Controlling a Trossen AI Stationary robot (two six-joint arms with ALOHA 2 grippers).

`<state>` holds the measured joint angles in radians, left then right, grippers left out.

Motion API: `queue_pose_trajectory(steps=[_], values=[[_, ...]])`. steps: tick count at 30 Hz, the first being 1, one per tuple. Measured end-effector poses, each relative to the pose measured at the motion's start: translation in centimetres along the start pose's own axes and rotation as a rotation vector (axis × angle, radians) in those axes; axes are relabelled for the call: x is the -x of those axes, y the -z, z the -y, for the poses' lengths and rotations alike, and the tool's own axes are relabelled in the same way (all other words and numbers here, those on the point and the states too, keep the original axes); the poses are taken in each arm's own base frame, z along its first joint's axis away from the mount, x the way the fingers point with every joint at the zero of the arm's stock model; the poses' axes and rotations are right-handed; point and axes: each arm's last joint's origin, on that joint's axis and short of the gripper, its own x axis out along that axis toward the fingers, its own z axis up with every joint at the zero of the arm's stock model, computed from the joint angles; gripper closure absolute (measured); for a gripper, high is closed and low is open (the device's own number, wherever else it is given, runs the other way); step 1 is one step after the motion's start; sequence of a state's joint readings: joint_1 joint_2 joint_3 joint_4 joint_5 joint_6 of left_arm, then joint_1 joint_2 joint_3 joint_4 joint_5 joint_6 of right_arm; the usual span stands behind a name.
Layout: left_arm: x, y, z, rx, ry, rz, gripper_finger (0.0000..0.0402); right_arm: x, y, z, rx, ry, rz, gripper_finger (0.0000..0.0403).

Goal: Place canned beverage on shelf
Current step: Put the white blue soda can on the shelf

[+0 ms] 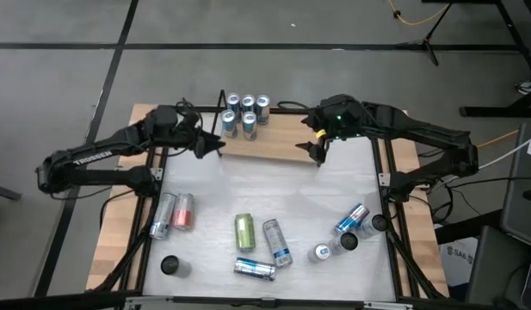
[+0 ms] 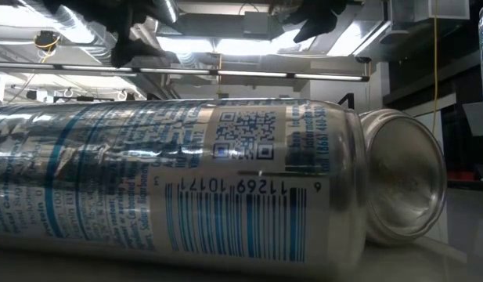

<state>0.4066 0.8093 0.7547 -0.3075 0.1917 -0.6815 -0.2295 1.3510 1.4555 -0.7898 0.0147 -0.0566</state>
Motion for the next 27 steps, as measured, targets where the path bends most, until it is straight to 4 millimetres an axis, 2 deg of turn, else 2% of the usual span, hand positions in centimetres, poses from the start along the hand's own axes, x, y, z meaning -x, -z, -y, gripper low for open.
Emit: queue_pose_trajectory(steps=[6,14,21,27], values=[[-0.5,1.4,2.5,0.012,0.144,-0.055,0.0121,-0.1,0.0,-0.1,0.0,-0.037,-0.002,0.0026],[-1.8,3.6,5.9,-0.072,0.28,-0.08,0.0121,0.0,0.0,-0.3,-0.012,-0.103,0.006,0.0026],[-3.5,7.4,8.7,-0.17,0.365,-0.18,0.0121,0.0,-0.2,-0.8,-0.082,-0.197,0.014,0.0026],[-4.3,10.8,10.1,-0.168,0.313,-0.235,0.0121,0.1,-0.7,-2.4,-0.093,-0.235,0.057,0.0026]])
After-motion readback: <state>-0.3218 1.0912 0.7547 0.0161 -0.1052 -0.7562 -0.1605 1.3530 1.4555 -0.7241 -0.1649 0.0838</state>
